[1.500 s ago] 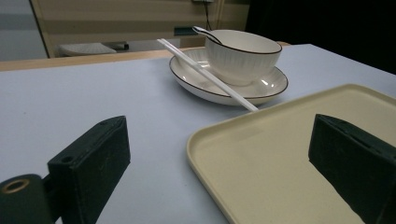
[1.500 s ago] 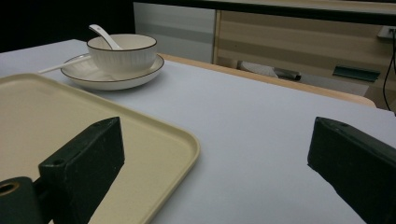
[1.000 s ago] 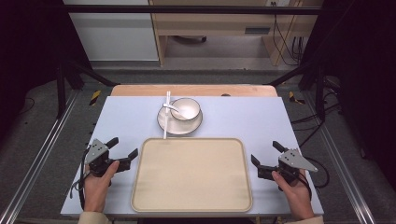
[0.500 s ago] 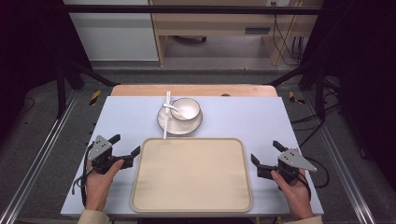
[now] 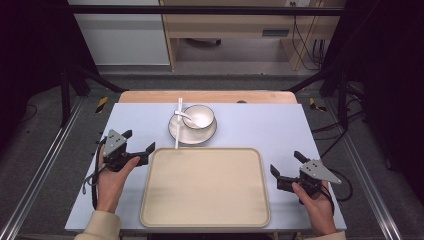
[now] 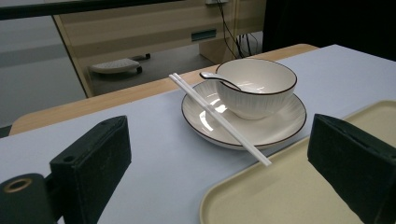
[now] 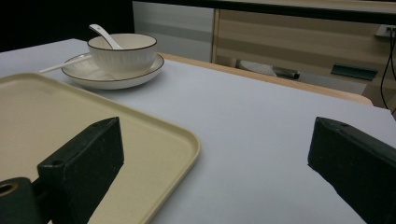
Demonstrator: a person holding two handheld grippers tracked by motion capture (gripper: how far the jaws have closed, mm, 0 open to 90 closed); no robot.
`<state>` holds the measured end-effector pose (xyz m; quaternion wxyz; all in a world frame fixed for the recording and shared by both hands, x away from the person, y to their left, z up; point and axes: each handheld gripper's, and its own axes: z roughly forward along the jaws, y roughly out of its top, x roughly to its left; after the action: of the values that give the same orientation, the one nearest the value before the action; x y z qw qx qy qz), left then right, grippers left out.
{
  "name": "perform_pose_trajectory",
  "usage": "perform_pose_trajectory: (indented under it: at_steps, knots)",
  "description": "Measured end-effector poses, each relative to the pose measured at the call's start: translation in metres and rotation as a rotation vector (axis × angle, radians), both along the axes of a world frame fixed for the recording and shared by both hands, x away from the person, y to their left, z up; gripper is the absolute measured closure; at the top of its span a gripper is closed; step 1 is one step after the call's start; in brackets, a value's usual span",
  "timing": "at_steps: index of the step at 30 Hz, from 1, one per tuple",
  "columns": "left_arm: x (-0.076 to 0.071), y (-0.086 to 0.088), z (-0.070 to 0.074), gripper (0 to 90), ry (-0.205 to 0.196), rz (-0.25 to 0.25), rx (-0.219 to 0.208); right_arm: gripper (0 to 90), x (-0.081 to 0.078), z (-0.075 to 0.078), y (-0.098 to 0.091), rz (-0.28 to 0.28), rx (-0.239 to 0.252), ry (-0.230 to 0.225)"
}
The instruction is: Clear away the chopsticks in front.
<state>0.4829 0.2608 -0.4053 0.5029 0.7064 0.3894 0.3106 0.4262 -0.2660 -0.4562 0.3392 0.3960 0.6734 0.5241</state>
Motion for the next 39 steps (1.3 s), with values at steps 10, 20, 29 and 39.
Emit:
perform_pose_trajectory:
  at_steps: [10, 20, 29, 39]
  knots:
    - [0.024, -0.023, 0.009, 6.0, 0.101, -0.046, 0.013, 3.5, -0.002, 0.001, -0.004, -0.022, 0.008, 0.004]
    - [0.054, -0.031, 0.000, 21.7, 0.215, -0.052, 0.012, 3.5, -0.002, 0.001, -0.003, -0.024, 0.006, 0.003]
    - [0.085, -0.046, -0.015, 46.3, 0.315, -0.015, 0.059, 3.7, -0.001, -0.001, -0.002, -0.018, -0.001, 0.017]
    - [0.112, -0.068, -0.027, 55.9, 0.396, 0.039, 0.078, 3.8, 0.003, -0.003, 0.002, 0.008, -0.001, 0.023]
